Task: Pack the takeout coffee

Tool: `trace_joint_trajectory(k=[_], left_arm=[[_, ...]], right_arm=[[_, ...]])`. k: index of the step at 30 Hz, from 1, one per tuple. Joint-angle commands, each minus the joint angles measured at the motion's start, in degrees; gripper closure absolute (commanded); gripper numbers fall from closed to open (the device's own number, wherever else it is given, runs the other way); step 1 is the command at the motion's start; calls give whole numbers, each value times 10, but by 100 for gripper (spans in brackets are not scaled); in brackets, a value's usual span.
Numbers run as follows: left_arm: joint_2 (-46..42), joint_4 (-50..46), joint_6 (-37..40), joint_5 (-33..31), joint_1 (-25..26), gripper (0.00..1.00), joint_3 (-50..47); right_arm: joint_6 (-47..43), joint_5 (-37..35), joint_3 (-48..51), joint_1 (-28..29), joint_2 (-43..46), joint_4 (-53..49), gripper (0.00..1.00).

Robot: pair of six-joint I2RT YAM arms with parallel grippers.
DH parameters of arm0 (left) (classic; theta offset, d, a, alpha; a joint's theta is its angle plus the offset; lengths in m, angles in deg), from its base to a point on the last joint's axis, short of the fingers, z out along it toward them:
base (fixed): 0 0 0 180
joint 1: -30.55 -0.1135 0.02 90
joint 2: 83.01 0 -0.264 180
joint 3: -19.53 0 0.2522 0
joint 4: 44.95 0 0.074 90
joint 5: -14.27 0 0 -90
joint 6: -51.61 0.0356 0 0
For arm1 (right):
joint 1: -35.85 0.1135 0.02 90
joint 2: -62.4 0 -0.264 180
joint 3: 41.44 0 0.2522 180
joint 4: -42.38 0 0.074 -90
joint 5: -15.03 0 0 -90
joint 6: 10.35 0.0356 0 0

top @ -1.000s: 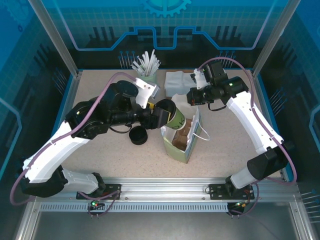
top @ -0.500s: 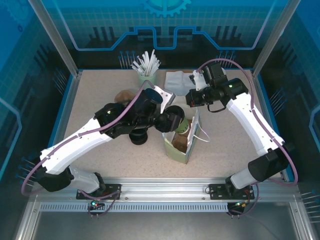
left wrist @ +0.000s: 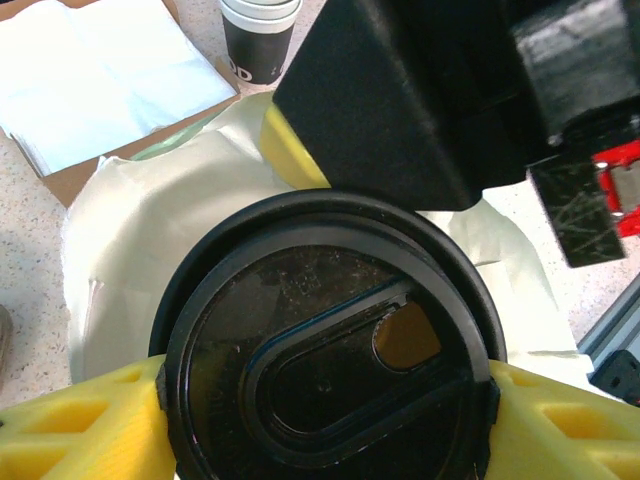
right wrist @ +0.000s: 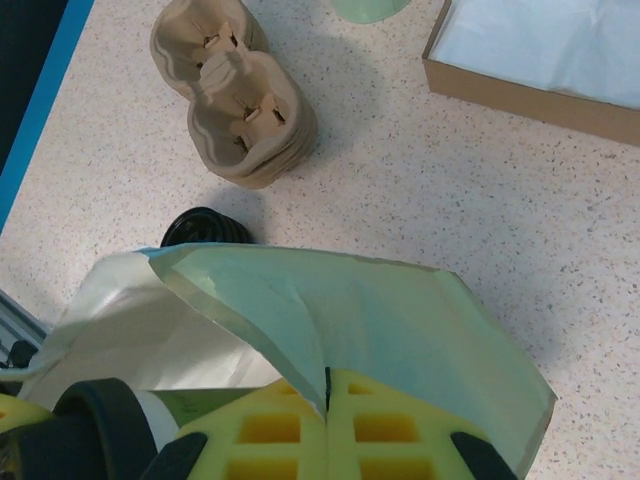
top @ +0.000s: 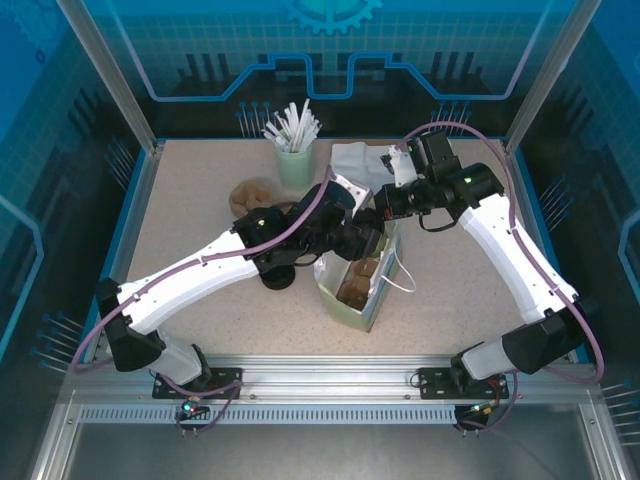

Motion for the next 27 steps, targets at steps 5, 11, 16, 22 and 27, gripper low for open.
trace_joint_trajectory(k=[5,11,16,22,27], left_arm=[[-27,47,16,-26,2,32,-50],[-41,18,12,-40,2,32,-60],[-62,23,21,-57,1,33,-87],[-70,30,26,-42,2,33,-97],[-90,54,26,-37,3,34,-135]], right_arm=[[-32,31,-24,8,5,-36,100],[-47,57,0,8,21,-8,100],[-75,89,44,8,42,39,100],[-84,102,42,8,45,50,100],[-90,108,35,12,45,70,100]])
